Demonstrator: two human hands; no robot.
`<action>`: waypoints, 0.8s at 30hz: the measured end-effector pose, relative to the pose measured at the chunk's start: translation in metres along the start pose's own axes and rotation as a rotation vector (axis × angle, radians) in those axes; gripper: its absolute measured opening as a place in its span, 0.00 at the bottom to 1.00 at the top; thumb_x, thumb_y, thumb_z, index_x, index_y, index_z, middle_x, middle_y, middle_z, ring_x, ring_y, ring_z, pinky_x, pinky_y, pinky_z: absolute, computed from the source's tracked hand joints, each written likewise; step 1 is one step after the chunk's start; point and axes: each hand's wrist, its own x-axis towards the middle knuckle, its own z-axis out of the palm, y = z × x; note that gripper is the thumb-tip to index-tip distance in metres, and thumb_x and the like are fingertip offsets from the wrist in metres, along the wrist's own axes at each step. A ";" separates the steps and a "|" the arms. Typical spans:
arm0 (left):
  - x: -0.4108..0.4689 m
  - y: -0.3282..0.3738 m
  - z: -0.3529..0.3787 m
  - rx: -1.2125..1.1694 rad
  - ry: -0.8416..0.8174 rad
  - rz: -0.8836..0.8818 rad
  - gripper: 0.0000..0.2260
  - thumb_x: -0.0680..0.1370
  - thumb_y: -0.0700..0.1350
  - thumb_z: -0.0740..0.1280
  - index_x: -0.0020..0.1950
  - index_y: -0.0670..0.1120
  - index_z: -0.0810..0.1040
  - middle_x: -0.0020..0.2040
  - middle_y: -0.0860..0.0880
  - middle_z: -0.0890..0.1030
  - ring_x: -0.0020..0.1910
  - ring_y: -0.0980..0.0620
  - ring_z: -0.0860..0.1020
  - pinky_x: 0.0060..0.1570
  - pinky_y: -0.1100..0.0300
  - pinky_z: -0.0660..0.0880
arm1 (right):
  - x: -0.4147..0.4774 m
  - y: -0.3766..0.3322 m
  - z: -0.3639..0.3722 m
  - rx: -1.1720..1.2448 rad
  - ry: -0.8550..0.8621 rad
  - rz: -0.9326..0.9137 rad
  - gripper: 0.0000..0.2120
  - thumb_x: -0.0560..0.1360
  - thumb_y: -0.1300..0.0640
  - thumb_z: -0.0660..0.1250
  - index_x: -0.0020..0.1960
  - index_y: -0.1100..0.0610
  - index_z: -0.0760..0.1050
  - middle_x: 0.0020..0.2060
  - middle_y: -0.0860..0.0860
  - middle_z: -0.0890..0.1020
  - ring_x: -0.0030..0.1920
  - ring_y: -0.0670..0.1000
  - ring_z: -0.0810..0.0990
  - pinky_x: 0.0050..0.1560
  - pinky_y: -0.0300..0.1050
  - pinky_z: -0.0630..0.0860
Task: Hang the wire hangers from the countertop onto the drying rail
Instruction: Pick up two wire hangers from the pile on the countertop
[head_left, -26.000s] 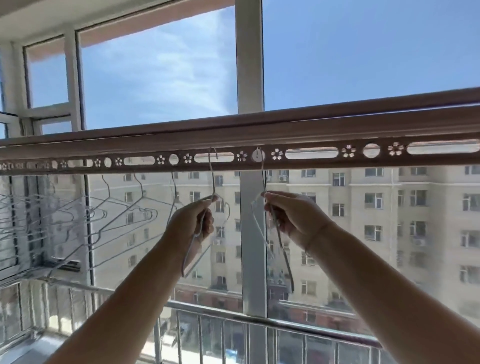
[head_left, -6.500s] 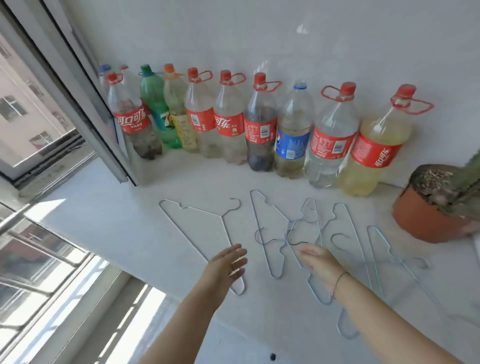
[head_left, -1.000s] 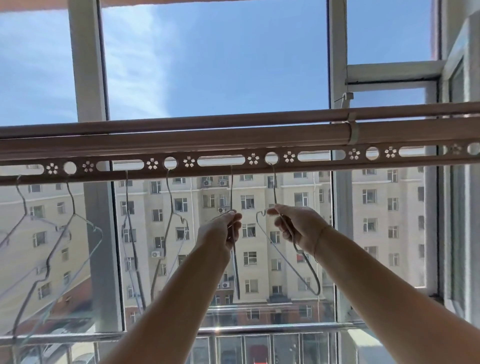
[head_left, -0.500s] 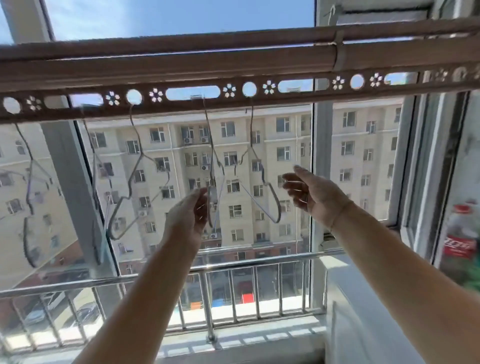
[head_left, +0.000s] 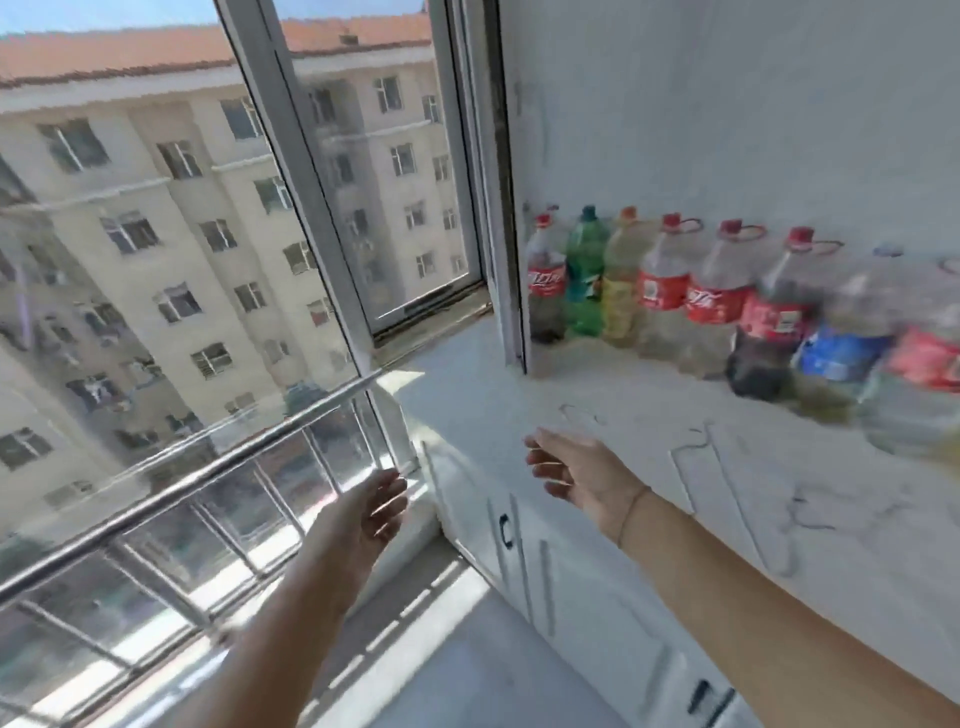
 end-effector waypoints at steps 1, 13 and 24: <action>0.006 -0.011 0.021 0.030 -0.037 -0.037 0.07 0.79 0.43 0.62 0.45 0.44 0.78 0.34 0.50 0.82 0.30 0.57 0.78 0.37 0.63 0.69 | -0.002 0.008 -0.021 0.019 0.052 0.018 0.07 0.76 0.53 0.64 0.42 0.55 0.76 0.34 0.49 0.78 0.33 0.45 0.75 0.34 0.36 0.68; 0.065 -0.139 0.230 0.200 -0.306 -0.374 0.04 0.77 0.41 0.66 0.46 0.41 0.78 0.39 0.45 0.81 0.37 0.50 0.78 0.40 0.61 0.73 | -0.028 0.059 -0.264 0.201 0.565 0.189 0.09 0.78 0.54 0.61 0.41 0.56 0.73 0.39 0.53 0.77 0.40 0.49 0.77 0.42 0.42 0.70; 0.109 -0.208 0.306 0.200 -0.214 -0.493 0.05 0.79 0.41 0.64 0.45 0.41 0.77 0.43 0.44 0.79 0.40 0.48 0.77 0.43 0.59 0.73 | 0.038 0.074 -0.367 0.280 0.619 0.319 0.21 0.79 0.50 0.58 0.65 0.64 0.68 0.67 0.60 0.71 0.66 0.58 0.71 0.60 0.48 0.70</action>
